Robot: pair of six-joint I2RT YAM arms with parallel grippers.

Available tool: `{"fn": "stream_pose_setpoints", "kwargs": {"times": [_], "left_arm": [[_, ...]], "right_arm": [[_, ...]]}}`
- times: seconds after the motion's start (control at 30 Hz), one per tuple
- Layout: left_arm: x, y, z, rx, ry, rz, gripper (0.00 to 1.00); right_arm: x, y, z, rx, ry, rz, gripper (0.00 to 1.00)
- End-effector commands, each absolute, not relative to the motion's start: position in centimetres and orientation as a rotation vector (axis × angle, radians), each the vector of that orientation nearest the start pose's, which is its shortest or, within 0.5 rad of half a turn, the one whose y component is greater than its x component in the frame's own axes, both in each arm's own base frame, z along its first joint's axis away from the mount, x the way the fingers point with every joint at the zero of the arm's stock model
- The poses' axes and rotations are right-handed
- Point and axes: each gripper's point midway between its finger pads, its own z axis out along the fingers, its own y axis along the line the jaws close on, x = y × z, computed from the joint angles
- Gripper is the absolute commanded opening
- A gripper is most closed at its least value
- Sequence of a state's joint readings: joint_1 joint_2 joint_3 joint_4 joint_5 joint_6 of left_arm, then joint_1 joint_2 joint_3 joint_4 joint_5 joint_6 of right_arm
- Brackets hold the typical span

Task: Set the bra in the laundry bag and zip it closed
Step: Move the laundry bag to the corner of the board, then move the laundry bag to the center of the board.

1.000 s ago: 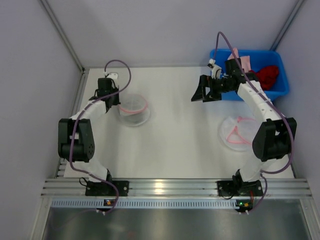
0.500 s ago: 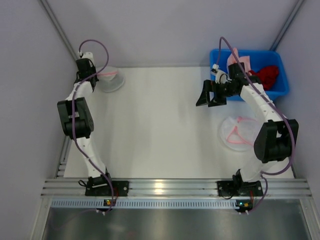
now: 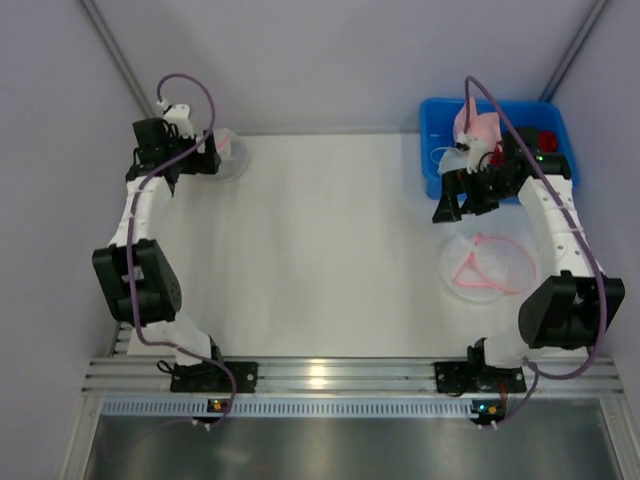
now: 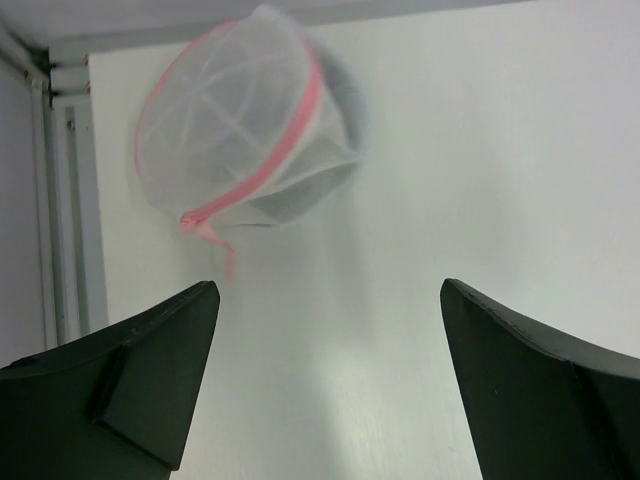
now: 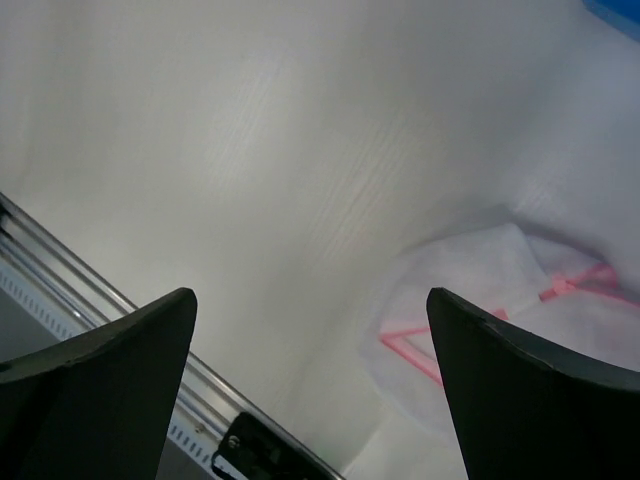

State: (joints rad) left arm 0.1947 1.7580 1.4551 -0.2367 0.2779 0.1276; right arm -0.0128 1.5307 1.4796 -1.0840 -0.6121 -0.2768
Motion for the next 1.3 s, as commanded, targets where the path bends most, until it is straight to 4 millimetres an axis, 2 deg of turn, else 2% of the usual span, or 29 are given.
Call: {"fn": "stream_pose_setpoints", "kwargs": {"times": [0.0,0.03,0.1,0.13,0.17,0.3,0.4,0.43,0.53,0.6,0.77,0.8,0.87,0.9,1.0,1.13,1.2,1.23,1.27], "left_arm": [[45.8,0.5,26.3,0.306,1.970,-0.316,0.98],[44.3,-0.3,25.6,0.324,2.008,-0.363,0.98],[42.2,-1.3,26.4,0.354,1.999,-0.407,0.98],[41.0,-2.1,25.4,0.364,2.019,-0.458,0.98],[40.0,-2.5,26.3,0.375,1.993,-0.459,0.98],[37.0,-3.9,25.7,0.403,1.991,-0.495,0.98],[35.4,-4.6,25.6,0.407,1.991,-0.525,0.98],[35.2,-4.7,25.5,0.406,1.991,-0.526,0.98],[34.6,-4.6,25.8,0.402,1.982,-0.505,0.98],[34.3,-4.5,25.9,0.394,1.982,-0.494,0.98],[34.0,-4.2,26.0,0.363,1.986,-0.473,0.98],[34.0,-4.2,26.0,0.340,1.991,-0.474,0.98],[34.1,-4.1,26.4,0.309,1.991,-0.477,0.98],[34.1,-4.1,26.7,0.279,1.992,-0.489,0.98],[34.4,-3.9,27.4,0.209,1.995,-0.496,0.98],[34.6,-4.3,28.5,0.143,1.990,-0.556,0.98],[34.7,-4.3,28.9,0.125,1.987,-0.567,0.98],[34.6,-4.5,29.0,0.122,1.984,-0.584,0.98],[34.3,-5.1,29.2,0.144,1.978,-0.619,0.98]], "right_arm": [[27.6,4.1,21.1,-0.706,2.504,0.483,0.99],[26.8,3.4,21.0,-0.732,2.511,0.435,0.97],[25.2,0.8,18.9,-0.795,2.594,0.290,0.95],[24.7,-0.1,18.5,-0.818,2.609,0.226,0.92],[23.6,-1.7,16.7,-0.866,2.674,0.126,0.91],[22.3,-5.4,13.1,-0.941,2.755,-0.065,0.81],[22.3,-6.2,10.4,-0.955,2.804,-0.056,0.75],[22.8,-6.2,9.8,-0.955,2.801,-0.053,0.69],[24.0,-6.1,7.4,-0.943,2.844,-0.021,0.60],[24.7,-5.9,6.5,-0.942,2.861,-0.030,0.58],[26.2,-2.9,4.0,-1.060,2.844,-0.054,0.54],[26.7,-0.8,3.7,-1.149,2.800,-0.051,0.53],[27.0,1.0,3.0,-1.185,2.793,-0.038,0.52],[27.3,2.6,2.9,-1.237,2.758,-0.036,0.52],[27.9,5.9,2.4,-1.290,2.728,0.006,0.51],[28.2,12.1,1.6,-1.455,2.624,0.062,0.49],[29.0,14.8,2.0,-1.477,2.578,0.083,0.49],[29.5,17.1,2.0,-1.516,2.532,0.095,0.49],[29.6,18.3,2.2,-1.514,2.523,0.117,0.49]]}}
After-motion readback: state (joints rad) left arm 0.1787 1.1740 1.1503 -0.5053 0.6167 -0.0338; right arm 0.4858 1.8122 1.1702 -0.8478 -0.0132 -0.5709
